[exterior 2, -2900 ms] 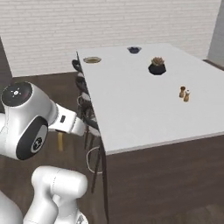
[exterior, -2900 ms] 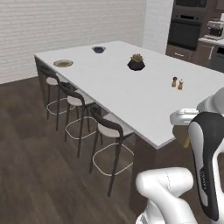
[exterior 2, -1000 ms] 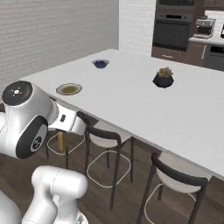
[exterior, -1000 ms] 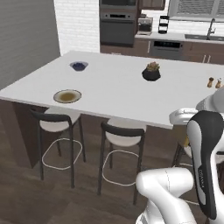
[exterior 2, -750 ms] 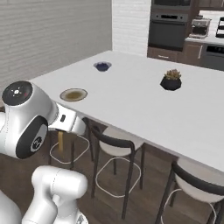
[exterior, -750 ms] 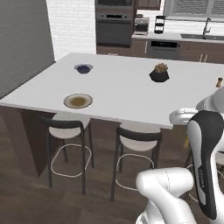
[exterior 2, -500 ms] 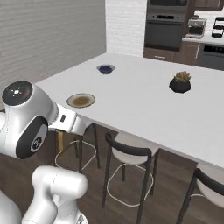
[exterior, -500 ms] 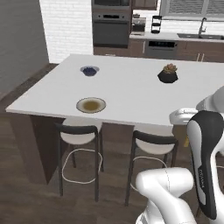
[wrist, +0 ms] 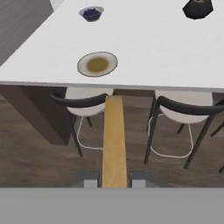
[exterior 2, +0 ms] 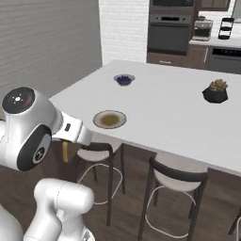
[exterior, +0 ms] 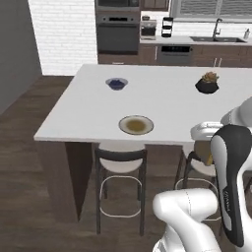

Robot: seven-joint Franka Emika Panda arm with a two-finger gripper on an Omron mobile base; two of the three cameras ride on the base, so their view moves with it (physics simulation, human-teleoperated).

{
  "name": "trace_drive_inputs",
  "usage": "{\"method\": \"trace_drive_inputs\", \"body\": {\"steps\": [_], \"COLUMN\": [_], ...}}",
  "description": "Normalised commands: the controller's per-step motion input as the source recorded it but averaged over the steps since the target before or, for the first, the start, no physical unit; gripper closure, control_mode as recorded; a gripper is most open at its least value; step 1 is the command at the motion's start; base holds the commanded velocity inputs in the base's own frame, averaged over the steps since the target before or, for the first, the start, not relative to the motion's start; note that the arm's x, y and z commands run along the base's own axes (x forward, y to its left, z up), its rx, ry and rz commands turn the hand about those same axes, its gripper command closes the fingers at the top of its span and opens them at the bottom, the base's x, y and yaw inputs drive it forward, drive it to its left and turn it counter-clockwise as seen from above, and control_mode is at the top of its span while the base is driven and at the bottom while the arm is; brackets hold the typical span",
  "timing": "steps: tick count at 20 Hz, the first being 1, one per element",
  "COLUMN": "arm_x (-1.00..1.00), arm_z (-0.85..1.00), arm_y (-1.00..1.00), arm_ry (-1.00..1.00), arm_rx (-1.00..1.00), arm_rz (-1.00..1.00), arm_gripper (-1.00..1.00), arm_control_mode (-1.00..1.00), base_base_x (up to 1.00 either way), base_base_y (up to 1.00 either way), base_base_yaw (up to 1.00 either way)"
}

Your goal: Start the toaster. Once the lever pops up, take the bread to the plate on the dining counter.

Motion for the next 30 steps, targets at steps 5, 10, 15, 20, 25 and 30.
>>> {"method": "trace_drive_inputs", "body": {"steps": [5, 10, 15, 20, 25, 30], "arm_x": [0.00, 0.00, 0.00, 0.44, 0.83, 0.76], "arm_z": [0.00, 0.00, 0.00, -0.02, -0.26, -0.51], "arm_y": [0.00, 0.00, 0.00, 0.02, -0.02, -0.01], "arm_ry": [0.00, 0.00, 0.00, 0.00, 0.00, 0.00], "arm_rx": [0.00, 0.00, 0.00, 0.00, 0.01, 0.03], "arm_rz": [0.00, 0.00, 0.00, -0.04, 0.00, 0.01], "arm_gripper": [1.00, 1.00, 1.00, 1.00, 1.00, 1.00], "arm_control_mode": [1.00, 1.00, 1.00, -1.00, -1.00, -1.00], "base_base_x": [0.77, 0.79, 0.70, 0.09, 0.00, 0.00], "base_base_y": [0.77, 0.19, 0.05, 0.03, 0.00, 0.00], "base_base_yaw": [-0.27, -0.23, -0.15, -0.02, 0.00, 0.00]}}
